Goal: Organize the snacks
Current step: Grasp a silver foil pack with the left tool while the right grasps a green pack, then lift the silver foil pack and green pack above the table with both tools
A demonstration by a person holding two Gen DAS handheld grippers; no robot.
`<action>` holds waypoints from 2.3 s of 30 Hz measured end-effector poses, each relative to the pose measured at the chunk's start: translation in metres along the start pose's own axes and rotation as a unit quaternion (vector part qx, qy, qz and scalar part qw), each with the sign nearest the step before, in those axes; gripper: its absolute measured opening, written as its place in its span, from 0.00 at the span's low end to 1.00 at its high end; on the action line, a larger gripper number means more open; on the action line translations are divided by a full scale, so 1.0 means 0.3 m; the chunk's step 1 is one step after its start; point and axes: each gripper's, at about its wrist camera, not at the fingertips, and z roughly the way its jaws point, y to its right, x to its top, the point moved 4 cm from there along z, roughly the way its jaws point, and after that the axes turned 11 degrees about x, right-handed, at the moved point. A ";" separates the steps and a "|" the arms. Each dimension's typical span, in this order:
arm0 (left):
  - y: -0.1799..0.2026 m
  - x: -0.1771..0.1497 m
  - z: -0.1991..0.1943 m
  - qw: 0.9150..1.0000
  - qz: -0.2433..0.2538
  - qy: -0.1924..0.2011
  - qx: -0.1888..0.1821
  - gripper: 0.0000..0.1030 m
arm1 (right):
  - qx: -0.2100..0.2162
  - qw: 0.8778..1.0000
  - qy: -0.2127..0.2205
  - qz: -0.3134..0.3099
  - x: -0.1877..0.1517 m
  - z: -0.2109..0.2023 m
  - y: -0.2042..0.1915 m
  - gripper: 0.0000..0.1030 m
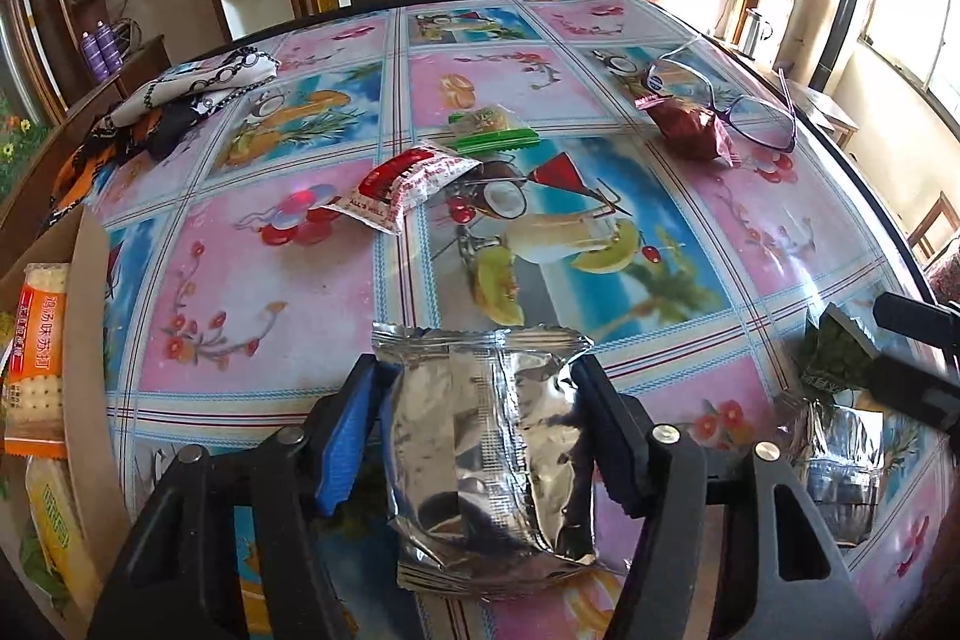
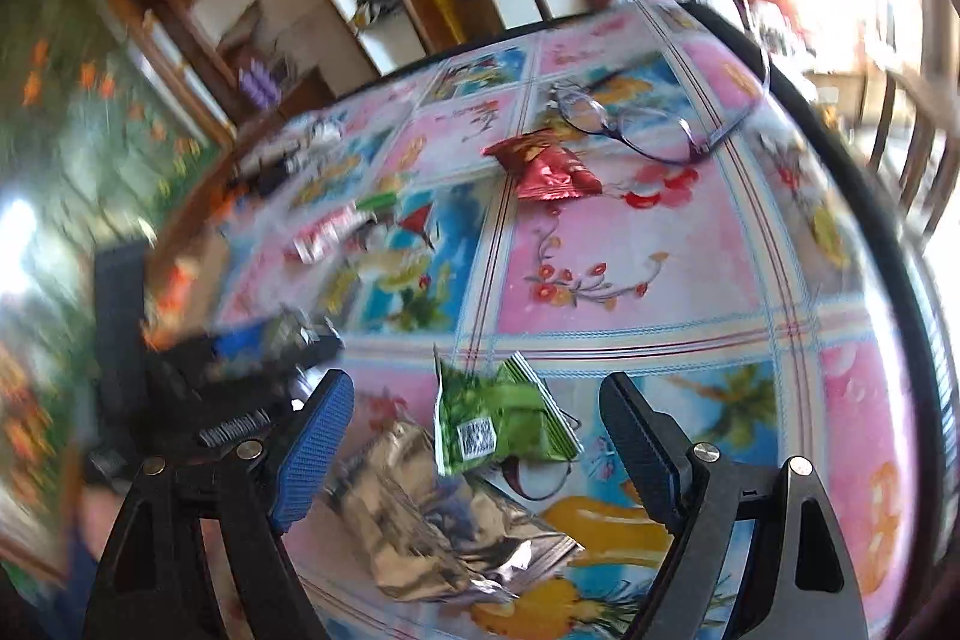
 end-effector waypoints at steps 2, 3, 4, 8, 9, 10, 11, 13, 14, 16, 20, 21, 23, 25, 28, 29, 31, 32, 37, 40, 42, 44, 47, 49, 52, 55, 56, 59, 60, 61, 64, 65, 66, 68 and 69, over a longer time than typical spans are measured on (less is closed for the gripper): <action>-0.003 -0.004 -0.003 1.000 -0.003 0.000 0.001 0.61 | -0.037 0.999 -0.014 -0.037 -0.015 0.026 -0.023 0.80; -0.004 -0.005 -0.003 1.000 -0.005 0.001 0.002 0.61 | -0.040 0.998 -0.019 -0.045 -0.022 0.036 -0.026 0.70; -0.003 -0.006 -0.004 1.000 -0.004 0.001 0.002 0.60 | -0.042 0.997 -0.029 -0.053 -0.032 0.054 -0.030 0.51; -0.014 -0.004 -0.010 1.000 -0.015 0.000 -0.008 0.57 | -0.066 0.995 -0.032 -0.063 -0.035 0.074 -0.009 0.36; -0.021 -0.002 -0.014 1.000 -0.021 0.001 -0.012 0.57 | -0.060 0.996 -0.015 -0.068 -0.026 0.056 -0.013 0.36; -0.023 -0.001 -0.017 1.000 -0.023 0.002 -0.014 0.57 | -0.055 0.996 -0.002 -0.071 -0.019 0.039 -0.018 0.36; -0.027 0.002 -0.023 0.999 -0.026 0.004 -0.018 0.57 | -0.052 0.996 0.008 -0.072 -0.013 0.025 -0.027 0.36; -0.030 0.006 -0.033 0.999 -0.033 0.010 -0.023 0.57 | -0.045 0.996 0.027 -0.071 -0.003 0.002 -0.033 0.36; -0.029 0.009 -0.042 0.999 -0.033 0.014 -0.027 0.57 | -0.042 0.996 0.034 -0.070 0.000 -0.006 -0.036 0.36; -0.023 0.012 -0.057 0.999 -0.033 0.024 -0.027 0.57 | -0.029 0.996 0.050 -0.067 0.007 -0.022 -0.044 0.36; 0.001 0.015 -0.091 0.998 -0.023 0.053 -0.007 0.57 | 0.003 0.996 0.067 -0.064 0.015 -0.034 -0.079 0.36; 0.010 0.016 -0.106 0.998 -0.016 0.068 0.005 0.57 | 0.007 0.995 0.072 -0.067 0.018 -0.036 -0.088 0.36; 0.020 0.019 -0.128 0.996 -0.009 0.089 0.019 0.57 | 0.013 0.994 0.084 -0.075 0.020 -0.044 -0.110 0.36; 0.019 0.024 -0.146 0.994 -0.006 0.103 0.028 0.57 | 0.021 0.992 0.098 -0.081 0.024 -0.056 -0.127 0.36; 0.017 0.029 -0.169 0.992 -0.002 0.119 0.039 0.57 | 0.026 0.990 0.110 -0.084 0.028 -0.070 -0.137 0.36; 0.017 0.030 -0.173 0.992 -0.001 0.122 0.043 0.57 | 0.027 0.990 0.112 -0.084 0.029 -0.073 -0.137 0.36; 0.016 0.031 -0.178 0.991 0.001 0.126 0.049 0.57 | 0.025 0.990 0.113 -0.083 0.028 -0.077 -0.134 0.36; 0.017 0.031 -0.182 0.990 0.002 0.129 0.053 0.57 | 0.025 0.990 0.112 -0.083 0.026 -0.076 -0.132 0.36; 0.019 0.031 -0.210 0.987 0.007 0.148 0.065 0.58 | 0.028 0.990 0.112 -0.086 0.023 -0.072 -0.137 0.36; 0.019 0.031 -0.222 0.985 0.009 0.157 0.072 0.58 | 0.029 0.989 0.115 -0.090 0.022 -0.072 -0.137 0.36; 0.020 0.031 -0.229 0.984 0.011 0.163 0.077 0.58 | 0.028 0.989 0.115 -0.090 0.021 -0.071 -0.137 0.36; 0.022 0.031 -0.232 0.983 0.012 0.166 0.077 0.58 | 0.029 0.989 0.115 -0.092 0.021 -0.069 -0.137 0.36; 0.024 0.031 -0.238 0.982 0.013 0.170 0.079 0.58 | 0.028 0.989 0.115 -0.093 0.020 -0.071 -0.136 0.36; 0.024 0.030 -0.243 0.981 0.014 0.173 0.082 0.58 | 0.029 0.989 0.115 -0.094 0.019 -0.070 -0.137 0.36; 0.024 0.028 -0.250 0.980 0.014 0.177 0.084 0.58 | 0.030 0.988 0.116 -0.094 0.021 -0.071 -0.138 0.36; 0.024 0.028 -0.255 0.979 0.015 0.181 0.087 0.58 | 0.031 0.988 0.118 -0.096 0.023 -0.073 -0.142 0.36; 0.025 0.028 -0.258 0.979 0.015 0.183 0.088 0.58 | 0.031 0.988 0.118 -0.096 0.022 -0.073 -0.143 0.36; 0.024 0.027 -0.266 0.978 0.014 0.188 0.091 0.58 | 0.033 0.987 0.119 -0.099 0.021 -0.074 -0.148 0.36; 0.023 0.027 -0.269 0.978 0.014 0.189 0.091 0.58 | 0.034 0.987 0.119 -0.101 0.021 -0.074 -0.150 0.36; 0.022 0.028 -0.271 0.977 0.013 0.190 0.092 0.58 | 0.034 0.987 0.121 -0.103 0.020 -0.076 -0.152 0.36; 0.020 0.028 -0.276 0.977 0.012 0.193 0.094 0.58 | 0.037 0.986 0.123 -0.107 0.018 -0.080 -0.157 0.36; 0.020 0.028 -0.278 0.977 0.012 0.193 0.094 0.58 | 0.037 0.986 0.124 -0.107 0.019 -0.081 -0.158 0.36; 0.020 0.028 -0.277 0.977 0.012 0.193 0.094 0.58 | 0.038 0.986 0.124 -0.108 0.019 -0.081 -0.158 0.36; 0.019 0.029 -0.281 0.976 0.013 0.195 0.097 0.58 | 0.038 0.985 0.125 -0.109 0.020 -0.083 -0.159 0.36; 0.018 0.029 -0.282 0.976 0.012 0.196 0.097 0.58 | 0.038 0.985 0.126 -0.110 0.020 -0.085 -0.160 0.36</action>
